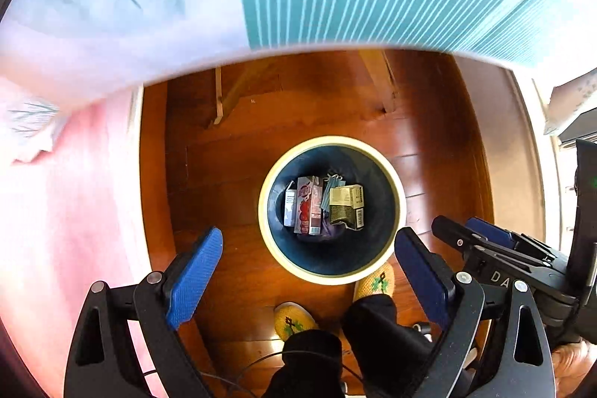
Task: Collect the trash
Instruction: 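Move both tools back toward the plate of trash on the table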
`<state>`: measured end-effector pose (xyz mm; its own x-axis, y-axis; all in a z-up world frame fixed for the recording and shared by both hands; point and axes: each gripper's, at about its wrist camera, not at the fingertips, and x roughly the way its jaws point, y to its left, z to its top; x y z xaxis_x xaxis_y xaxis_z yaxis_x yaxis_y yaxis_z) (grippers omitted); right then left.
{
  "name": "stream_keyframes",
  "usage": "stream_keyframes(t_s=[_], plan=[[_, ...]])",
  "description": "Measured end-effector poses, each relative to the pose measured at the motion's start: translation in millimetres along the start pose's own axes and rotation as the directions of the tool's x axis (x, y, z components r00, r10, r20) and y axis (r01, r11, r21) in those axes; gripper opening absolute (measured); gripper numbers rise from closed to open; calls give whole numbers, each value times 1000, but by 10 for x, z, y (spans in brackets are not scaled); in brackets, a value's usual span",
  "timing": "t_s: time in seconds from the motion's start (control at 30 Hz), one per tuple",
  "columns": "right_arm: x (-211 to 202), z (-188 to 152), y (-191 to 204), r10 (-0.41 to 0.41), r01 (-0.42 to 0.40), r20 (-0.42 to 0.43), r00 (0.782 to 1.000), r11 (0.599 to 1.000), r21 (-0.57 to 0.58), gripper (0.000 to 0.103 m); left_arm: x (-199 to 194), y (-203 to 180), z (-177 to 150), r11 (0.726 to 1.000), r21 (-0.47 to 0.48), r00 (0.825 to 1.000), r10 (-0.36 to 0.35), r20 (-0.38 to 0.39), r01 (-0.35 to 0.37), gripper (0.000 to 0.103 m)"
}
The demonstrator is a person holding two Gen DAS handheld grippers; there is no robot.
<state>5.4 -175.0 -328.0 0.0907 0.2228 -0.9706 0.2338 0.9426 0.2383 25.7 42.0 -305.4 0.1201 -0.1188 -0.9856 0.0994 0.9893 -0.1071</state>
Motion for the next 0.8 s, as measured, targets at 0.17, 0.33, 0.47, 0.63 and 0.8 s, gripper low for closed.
stream_keyframes(t_s=[0.17,0.33,0.47,0.63,0.8], plan=[[-531,-9,187,-2,2,16,1000,1000,-29,55,-602,-5,-5,1000,-4,999,-7,40,7,95],[-1216,-31,415,7,-4,52,999,998,-60,55,-1323,-12,7,999,5,994,-38,99,37,95],[-1792,-88,630,15,-5,100,995,995,-99,55,-1942,-21,17,998,33,986,-61,158,56,95],[-2470,-167,920,40,-13,182,983,989,-147,55,-2638,-37,19,995,91,968,-65,244,44,95],[-2974,-205,1176,35,23,286,958,980,-196,55,-3110,15,61,992,114,946,-86,313,52,95]])
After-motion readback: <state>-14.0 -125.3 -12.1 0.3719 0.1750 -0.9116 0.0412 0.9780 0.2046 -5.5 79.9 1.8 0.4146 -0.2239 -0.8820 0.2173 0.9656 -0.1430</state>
